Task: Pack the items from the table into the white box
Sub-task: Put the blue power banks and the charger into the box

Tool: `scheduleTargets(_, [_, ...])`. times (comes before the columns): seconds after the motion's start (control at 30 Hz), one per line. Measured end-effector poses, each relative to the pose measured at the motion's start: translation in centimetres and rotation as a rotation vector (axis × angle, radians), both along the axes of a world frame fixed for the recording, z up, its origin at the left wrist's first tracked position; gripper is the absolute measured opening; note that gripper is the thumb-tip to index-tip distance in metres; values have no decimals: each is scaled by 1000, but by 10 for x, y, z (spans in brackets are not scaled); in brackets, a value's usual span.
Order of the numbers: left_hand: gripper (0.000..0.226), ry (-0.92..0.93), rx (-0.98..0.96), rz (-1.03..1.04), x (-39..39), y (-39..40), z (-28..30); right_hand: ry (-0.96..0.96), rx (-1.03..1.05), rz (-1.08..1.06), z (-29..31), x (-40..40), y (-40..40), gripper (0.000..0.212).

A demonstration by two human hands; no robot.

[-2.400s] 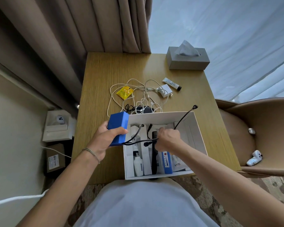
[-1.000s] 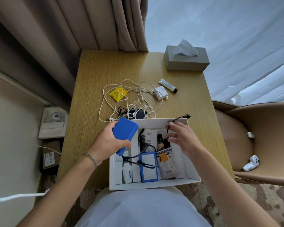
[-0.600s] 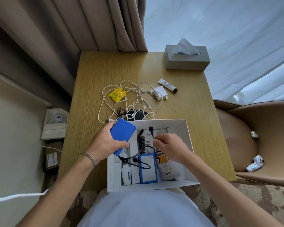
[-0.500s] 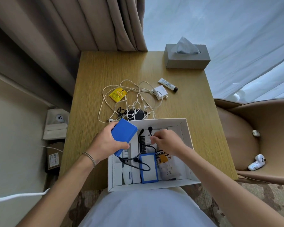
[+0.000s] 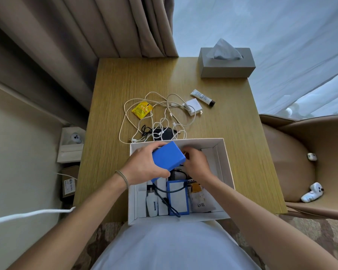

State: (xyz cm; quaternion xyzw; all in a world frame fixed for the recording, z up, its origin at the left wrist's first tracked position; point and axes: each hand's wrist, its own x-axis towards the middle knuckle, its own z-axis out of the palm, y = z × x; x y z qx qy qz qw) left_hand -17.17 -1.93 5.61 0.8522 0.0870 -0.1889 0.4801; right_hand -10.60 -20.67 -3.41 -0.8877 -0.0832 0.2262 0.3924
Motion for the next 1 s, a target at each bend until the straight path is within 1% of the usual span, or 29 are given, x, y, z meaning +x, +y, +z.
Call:
scheduleTargets(0.1, [77,-23,32,-16,10,-15,-9,222,279,-40,14,4,-3,18])
scheduleTargets(0.13, [76,-26,30,-23,14,-19,-13,299,365,-88,19,5,-5,20])
scheduleTargets(0.2, [76,-37,38,-38,20,-26,-21,469,531,-332,25,7,-11,23])
scheduleTargets(0.23, [77,-45,56,-49,22,-29,-26,547,585,-461,28,9,-15,29])
scheduleTargets(0.27, [77,-58,81,-62,24,-32,-30,590,611,-529,30,10,-21,34])
scheduleTargets(0.3, [79,-76,108,-73,24,-36,-35,602,618,-515,32,9,-26,37])
scheduleTargets(0.37, [81,-119,152,-67,24,-42,-43,576,618,-389,33,3,-35,27])
scheduleTargets(0.4, [81,-137,164,-56,24,-45,-46,555,607,-351,33,0,-38,26])
scheduleTargets(0.43, [81,-149,175,-52,24,-47,-49,539,585,-348,32,-2,-39,33])
scheduleTargets(0.5, [78,-170,212,-75,27,-51,-54,521,559,-386,31,-2,-39,42])
scheduleTargets(0.6, [76,-179,268,-133,31,-53,-61,579,581,-462,32,1,-36,43])
scheduleTargets(0.7, [78,-161,329,-199,29,-53,-67,526,449,-423,27,-2,-35,45])
scheduleTargets(0.8, [75,-168,382,-229,28,-53,-71,444,327,-383,27,-7,-34,45])
scheduleTargets(0.83, [73,-173,390,-230,28,-53,-71,382,250,-347,29,-9,-34,43])
scheduleTargets(0.93, [61,-199,417,-273,26,-54,-68,83,-92,-187,36,-18,-39,35])
scheduleTargets(0.97, [53,-240,433,-280,24,-53,-65,8,-154,-156,39,-22,-42,29])
scheduleTargets(1.0, [45,-305,457,-278,20,-51,-61,-27,-173,-129,42,-26,-44,21])
